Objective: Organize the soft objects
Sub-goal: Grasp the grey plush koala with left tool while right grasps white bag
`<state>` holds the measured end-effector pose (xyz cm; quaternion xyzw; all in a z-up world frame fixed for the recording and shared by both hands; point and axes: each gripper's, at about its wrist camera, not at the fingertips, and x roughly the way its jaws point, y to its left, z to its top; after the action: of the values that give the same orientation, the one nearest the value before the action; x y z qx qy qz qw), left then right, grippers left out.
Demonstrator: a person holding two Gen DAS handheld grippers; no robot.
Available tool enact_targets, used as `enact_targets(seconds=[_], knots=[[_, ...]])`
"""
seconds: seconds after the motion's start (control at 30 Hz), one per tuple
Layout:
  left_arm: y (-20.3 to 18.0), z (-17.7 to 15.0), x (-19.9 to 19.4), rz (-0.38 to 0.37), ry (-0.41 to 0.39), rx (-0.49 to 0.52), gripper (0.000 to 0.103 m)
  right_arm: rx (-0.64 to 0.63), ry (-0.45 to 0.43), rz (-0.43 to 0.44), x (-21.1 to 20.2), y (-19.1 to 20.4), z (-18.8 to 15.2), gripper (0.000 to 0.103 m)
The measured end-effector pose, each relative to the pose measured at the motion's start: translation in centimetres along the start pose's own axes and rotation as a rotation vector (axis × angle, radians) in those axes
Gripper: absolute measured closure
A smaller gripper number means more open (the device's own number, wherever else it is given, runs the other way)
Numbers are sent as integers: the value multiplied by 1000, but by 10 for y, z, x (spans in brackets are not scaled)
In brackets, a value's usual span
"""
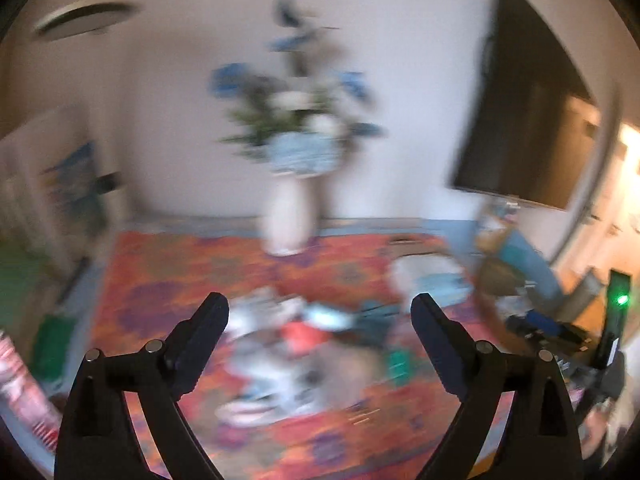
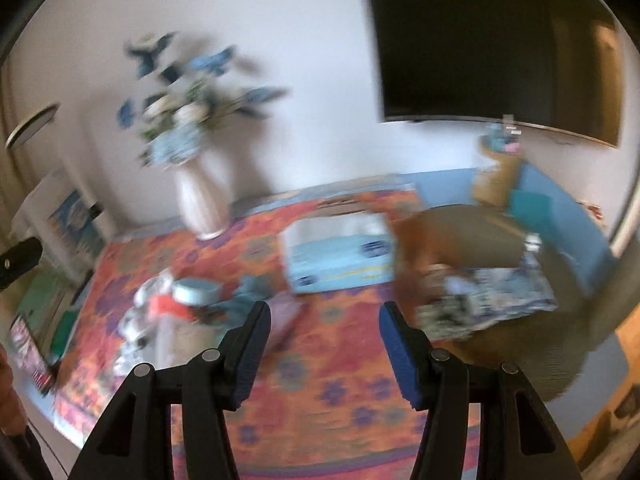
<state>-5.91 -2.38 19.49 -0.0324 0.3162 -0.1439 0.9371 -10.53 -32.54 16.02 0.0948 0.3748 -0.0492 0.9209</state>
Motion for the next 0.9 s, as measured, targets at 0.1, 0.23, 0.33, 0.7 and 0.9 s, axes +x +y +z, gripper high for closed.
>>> enact_targets(seconds=[0.1,0.23,0.33,0.7,0.9], knots=[[38,-15,-8,57,7,-74,11,-36,30,42,11,24,-4,48],[69,-17,-29,54,-37,-137,11,-72,46,96,13,55,-5,48],[71,-22,-21,35,-19,-113,8,-88,51,109,14,67,-8,48],[48,-115,104,-89,284,-111,8,-440,255,201,86,122,-56,48],[31,-118,128,-49,299,-37,8,-693,284,191,125,148,-62,47]])
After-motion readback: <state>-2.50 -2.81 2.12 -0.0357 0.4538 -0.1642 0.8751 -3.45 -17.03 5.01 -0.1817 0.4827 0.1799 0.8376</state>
